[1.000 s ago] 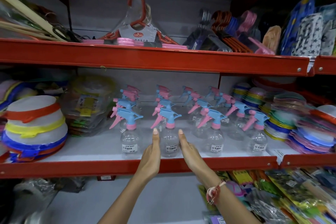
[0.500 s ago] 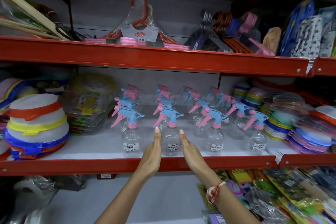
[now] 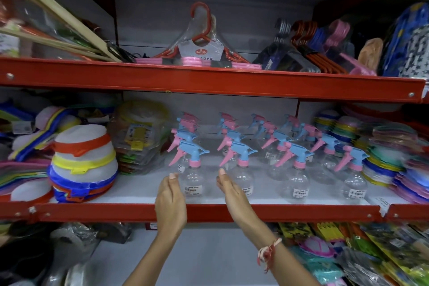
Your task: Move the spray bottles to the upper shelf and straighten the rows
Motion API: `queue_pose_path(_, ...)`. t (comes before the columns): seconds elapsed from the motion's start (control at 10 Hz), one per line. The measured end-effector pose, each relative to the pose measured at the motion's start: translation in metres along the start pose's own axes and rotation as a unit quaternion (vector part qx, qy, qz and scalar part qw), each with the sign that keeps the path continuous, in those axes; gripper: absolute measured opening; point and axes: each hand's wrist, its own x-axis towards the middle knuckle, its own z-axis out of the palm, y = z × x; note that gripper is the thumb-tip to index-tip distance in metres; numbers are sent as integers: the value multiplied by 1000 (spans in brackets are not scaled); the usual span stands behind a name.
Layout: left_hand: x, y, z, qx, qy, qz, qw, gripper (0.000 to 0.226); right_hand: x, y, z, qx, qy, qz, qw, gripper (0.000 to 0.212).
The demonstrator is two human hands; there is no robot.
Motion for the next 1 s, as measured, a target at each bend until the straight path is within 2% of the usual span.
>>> queue_pose_path(0.1, 12, -5, -11, 42, -103, -12, 994, 61, 1, -8, 16, -13, -25, 33, 999, 66)
queue_pose_path(0.2, 22, -11, -16, 47, -174, -40, 983, 74, 0, -15, 28, -35, -18, 32, 999, 65)
queue_pose_path(0.3, 27, -17, -20, 22, -200, -54, 978, 93, -2, -18, 36, -44, -4, 29, 999, 62)
queue_pose_path(0.4, 32, -17, -29, 21, -211, -56, 976, 90, -5, -19, 46, -52, 6, 33, 998, 63)
queue_pose_path(0.5, 39, -20, -39, 15, -223, -61, 973, 113, -8, -22, 54, -66, 14, 34, 997, 63)
queue_pose_path(0.6, 41, -21, -43, 18, -238, -63, 969, 118, -11, -25, 57, -74, 21, 34, 996, 62)
queue_pose_path(0.8, 42, -22, -42, 21, -245, -68, 967, 112, -9, -24, 58, -82, 10, 34, 996, 63)
queue_pose_path(0.9, 41, -17, -45, 27, -247, -62, 967, 95, -9, -21, 57, -85, 1, 37, 996, 64)
queue_pose_path(1.0, 32, -12, -45, 56, -188, -19, 980, 57, -11, -21, 51, -67, 24, 13, 997, 59)
